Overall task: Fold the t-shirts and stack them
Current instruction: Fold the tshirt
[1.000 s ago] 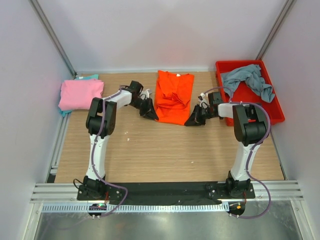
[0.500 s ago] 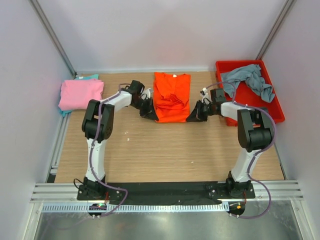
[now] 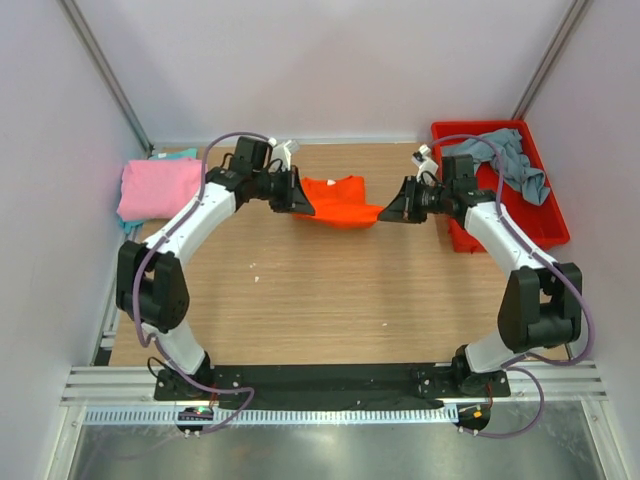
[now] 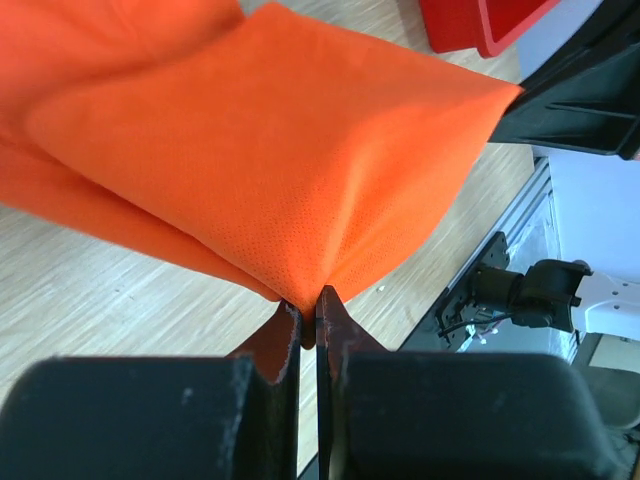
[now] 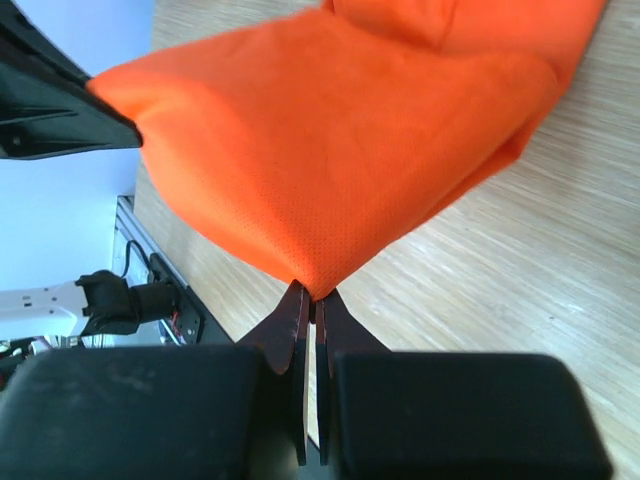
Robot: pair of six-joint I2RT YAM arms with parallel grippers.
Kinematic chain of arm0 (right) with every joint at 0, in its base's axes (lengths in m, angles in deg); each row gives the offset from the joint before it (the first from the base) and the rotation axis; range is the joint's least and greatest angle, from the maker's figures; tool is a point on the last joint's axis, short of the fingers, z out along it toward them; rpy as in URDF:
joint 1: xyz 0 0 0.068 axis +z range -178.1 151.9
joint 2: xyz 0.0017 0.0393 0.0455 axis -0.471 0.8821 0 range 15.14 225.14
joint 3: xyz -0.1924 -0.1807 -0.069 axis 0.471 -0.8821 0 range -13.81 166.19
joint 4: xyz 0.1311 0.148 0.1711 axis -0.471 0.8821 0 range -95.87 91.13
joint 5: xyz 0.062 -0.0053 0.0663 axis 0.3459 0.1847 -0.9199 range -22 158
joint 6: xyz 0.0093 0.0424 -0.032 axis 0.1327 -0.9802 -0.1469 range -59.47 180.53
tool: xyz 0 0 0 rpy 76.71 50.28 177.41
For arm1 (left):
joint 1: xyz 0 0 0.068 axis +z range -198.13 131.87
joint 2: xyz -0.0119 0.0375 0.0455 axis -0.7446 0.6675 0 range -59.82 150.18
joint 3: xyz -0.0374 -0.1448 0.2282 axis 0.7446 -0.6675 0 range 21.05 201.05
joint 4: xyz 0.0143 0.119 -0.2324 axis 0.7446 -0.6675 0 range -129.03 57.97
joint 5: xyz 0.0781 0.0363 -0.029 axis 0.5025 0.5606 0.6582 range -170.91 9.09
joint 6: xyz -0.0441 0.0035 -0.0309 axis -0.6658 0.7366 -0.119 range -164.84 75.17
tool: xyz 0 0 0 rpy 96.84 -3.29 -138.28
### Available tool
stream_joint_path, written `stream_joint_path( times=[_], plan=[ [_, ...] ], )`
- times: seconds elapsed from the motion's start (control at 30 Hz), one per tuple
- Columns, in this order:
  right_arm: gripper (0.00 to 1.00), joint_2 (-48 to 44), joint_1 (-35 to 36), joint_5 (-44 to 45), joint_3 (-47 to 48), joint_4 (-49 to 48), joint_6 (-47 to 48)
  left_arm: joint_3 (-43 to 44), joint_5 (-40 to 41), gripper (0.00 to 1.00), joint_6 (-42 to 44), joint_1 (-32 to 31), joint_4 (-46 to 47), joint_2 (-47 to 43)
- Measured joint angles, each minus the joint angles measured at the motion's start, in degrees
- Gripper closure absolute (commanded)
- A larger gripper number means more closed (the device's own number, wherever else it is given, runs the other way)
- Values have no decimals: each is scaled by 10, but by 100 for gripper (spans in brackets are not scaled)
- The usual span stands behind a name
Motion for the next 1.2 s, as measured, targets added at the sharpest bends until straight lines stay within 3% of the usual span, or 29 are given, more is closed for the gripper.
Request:
stream_joint_path(
  times=[0.3, 0.6, 0.7, 0.87, 0.9, 0.93, 0.97, 1.0, 1.1, 1.2],
  plan=[
    [98, -66, 3, -12, 18, 36, 11, -63, 10, 100, -2, -3, 12, -83],
    [99, 32, 27, -7, 50, 61, 25, -123, 34, 100, -5, -1, 22, -97],
    [99, 72, 33, 0, 82, 62, 27, -78, 40, 100, -1, 9, 12, -53],
    [98, 147, 34, 21, 182, 59, 43, 71, 48, 99, 5, 39, -11, 81],
    [99, 171, 35, 28, 216, 56, 49, 109, 54, 90, 10, 43, -12, 112],
    [96, 196, 35, 37, 250, 50, 54, 156, 61, 77, 16, 46, -28, 149],
    [81, 221, 36, 46, 277, 40, 57, 203, 66, 62, 24, 47, -40, 183],
    [68, 236, 36, 55, 293, 31, 58, 262, 76, 59, 34, 48, -47, 224],
    [47, 276, 35, 83, 315, 5, 54, 406, 124, 50, 74, 46, -82, 319],
    [42, 285, 35, 102, 311, -3, 50, 414, 148, 46, 94, 43, -110, 322]
  ],
)
